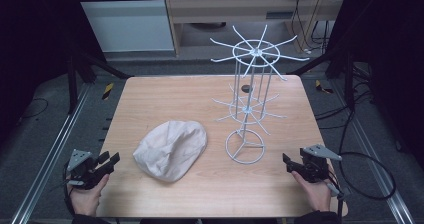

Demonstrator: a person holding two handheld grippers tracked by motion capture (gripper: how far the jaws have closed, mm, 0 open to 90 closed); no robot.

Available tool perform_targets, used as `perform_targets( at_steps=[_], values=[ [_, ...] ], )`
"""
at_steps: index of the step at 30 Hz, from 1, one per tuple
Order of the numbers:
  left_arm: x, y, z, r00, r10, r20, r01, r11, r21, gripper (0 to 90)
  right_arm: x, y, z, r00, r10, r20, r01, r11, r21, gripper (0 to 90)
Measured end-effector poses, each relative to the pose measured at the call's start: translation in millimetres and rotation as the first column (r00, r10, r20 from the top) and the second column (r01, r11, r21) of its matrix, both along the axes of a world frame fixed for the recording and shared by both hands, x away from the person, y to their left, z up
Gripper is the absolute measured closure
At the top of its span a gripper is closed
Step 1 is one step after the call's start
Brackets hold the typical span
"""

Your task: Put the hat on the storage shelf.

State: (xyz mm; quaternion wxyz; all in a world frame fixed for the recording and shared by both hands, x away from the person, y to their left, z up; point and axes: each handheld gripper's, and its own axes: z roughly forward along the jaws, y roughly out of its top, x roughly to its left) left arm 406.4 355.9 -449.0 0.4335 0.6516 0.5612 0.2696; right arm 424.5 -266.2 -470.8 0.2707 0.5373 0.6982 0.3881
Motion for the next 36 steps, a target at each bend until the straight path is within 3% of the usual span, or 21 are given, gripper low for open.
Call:
perform_targets(
  at_steps=[2,5,12,14,19,25,36],
  values=[
    [-1.2,-2.5,1.4,0.9999,-0.013,0.003,0.013,0.9999,-0.002,61.5,-1.4,1.6,1.0,1.0,0.005,-0.004,-0.005,1.0,-0.004,34.3],
    [-6.6,-13.7,9.0,0.9974,-0.071,0.016,0.071,0.9975,0.006,68.1,-3.6,3.5,4.5,0.9999,0.011,-0.003,-0.011,1.0,0.006,37.7],
    [-14.2,-29.8,17.1,0.9915,-0.128,0.023,0.127,0.9915,0.027,80.6,-5.9,6.6,7.1,0.9994,0.034,-0.007,-0.033,0.999,0.009,46.0],
    [-16.1,-36.7,20.6,0.9868,-0.16,0.02,0.16,0.987,0.014,83.7,-6.8,8.8,9.1,0.9987,0.049,-0.011,-0.049,0.999,0.02,49.9],
    [-18.2,-49.0,23.2,0.9788,-0.205,0.009,0.204,0.9785,0.025,89.4,-5.6,10.4,7.4,0.9977,0.066,-0.018,-0.066,0.998,0.003,54.2],
    [-20.4,-59.6,25.6,0.9685,-0.249,0.003,0.249,0.9684,0.016,89.9,-5.9,9.3,8.0,0.9976,0.066,-0.021,-0.066,0.998,0.001,59.1],
    [-25.0,-85.2,27.8,0.9454,-0.326,-0.007,0.326,0.9454,0.003,90.0,-7.4,13.6,11.5,0.9937,0.11,-0.025,-0.11,0.994,0.006,77.7]
  ],
)
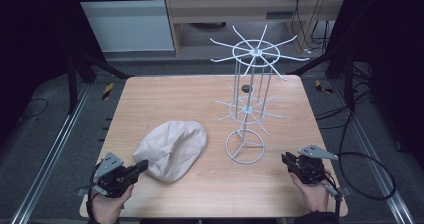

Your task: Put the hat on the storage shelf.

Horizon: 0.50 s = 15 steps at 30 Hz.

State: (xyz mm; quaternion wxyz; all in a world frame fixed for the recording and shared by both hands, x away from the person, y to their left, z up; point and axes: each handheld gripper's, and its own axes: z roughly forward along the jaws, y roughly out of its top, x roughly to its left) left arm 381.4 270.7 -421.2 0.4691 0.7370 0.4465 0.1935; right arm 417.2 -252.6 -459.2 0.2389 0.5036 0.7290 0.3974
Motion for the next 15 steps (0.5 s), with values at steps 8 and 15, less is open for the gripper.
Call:
perform_targets(
  at_steps=[8,15],
  values=[
    [-3.1,-25.5,-1.0,0.9977,-0.067,-0.009,0.067,0.9976,0.016,90.0,0.0,4.0,-0.2,0.9998,0.014,-0.011,-0.014,1.0,-0.001,80.4],
    [-0.4,-47.4,-6.9,0.9947,-0.098,-0.032,0.099,0.9937,0.053,90.0,0.3,4.5,-0.3,0.9999,0.009,-0.01,-0.009,1.0,-0.006,82.2]
  ],
)
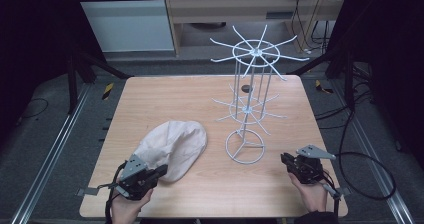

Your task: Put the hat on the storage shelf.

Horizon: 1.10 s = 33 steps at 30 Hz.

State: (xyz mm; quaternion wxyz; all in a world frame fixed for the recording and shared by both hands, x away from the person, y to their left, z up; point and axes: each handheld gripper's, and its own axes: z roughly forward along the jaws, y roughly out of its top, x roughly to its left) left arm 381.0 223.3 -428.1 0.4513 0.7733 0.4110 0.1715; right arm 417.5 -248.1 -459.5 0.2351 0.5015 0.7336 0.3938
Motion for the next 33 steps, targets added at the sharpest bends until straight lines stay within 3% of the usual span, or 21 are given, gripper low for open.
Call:
perform_targets(
  at_steps=[17,25,33],
  values=[
    [4.8,-17.1,-23.5,0.9981,0.004,-0.062,0.004,0.993,0.118,90.0,-1.6,8.1,2.5,0.9995,0.031,0.008,-0.031,0.999,0.017,81.4],
    [4.8,-8.1,-26.2,0.997,0.043,-0.065,-0.034,0.9907,0.132,90.0,-5.5,23.8,7.6,0.9934,0.114,0.012,-0.114,0.993,0.039,88.0],
    [4.3,-2.4,-26.8,0.9954,0.071,-0.064,-0.062,0.9888,0.136,90.0,-6.4,42.1,8.1,0.9864,0.164,0.009,-0.165,0.985,0.046,87.8]
  ],
)
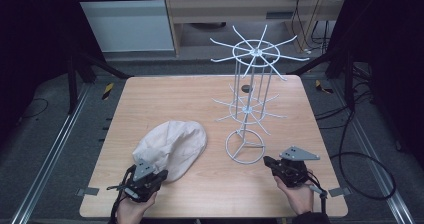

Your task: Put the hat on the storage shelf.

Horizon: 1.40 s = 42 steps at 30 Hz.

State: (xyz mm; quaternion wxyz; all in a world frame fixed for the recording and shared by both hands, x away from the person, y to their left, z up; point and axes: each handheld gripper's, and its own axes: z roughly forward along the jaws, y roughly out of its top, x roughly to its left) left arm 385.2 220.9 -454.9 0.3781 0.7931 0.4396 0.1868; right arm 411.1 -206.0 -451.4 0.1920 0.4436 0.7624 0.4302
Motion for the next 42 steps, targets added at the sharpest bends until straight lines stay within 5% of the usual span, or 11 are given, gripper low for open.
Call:
perform_targets(
  at_steps=[21,29,42],
  values=[
    [4.8,32.8,0.7,0.9937,0.112,0.006,-0.112,0.9937,-0.005,90.0,4.7,75.0,7.9,0.9892,0.136,0.055,-0.141,0.986,0.086,90.0],
    [11.2,48.5,0.2,0.9873,0.158,0.016,-0.158,0.9874,-0.004,90.0,13.3,113.8,2.2,0.9822,0.176,0.065,-0.18,0.982,0.063,90.0],
    [25.3,70.8,-2.4,0.9734,0.226,0.038,-0.226,0.9741,0.006,90.0,38.6,163.3,7.6,0.9805,0.16,0.114,-0.164,0.986,0.024,90.0]
  ],
)
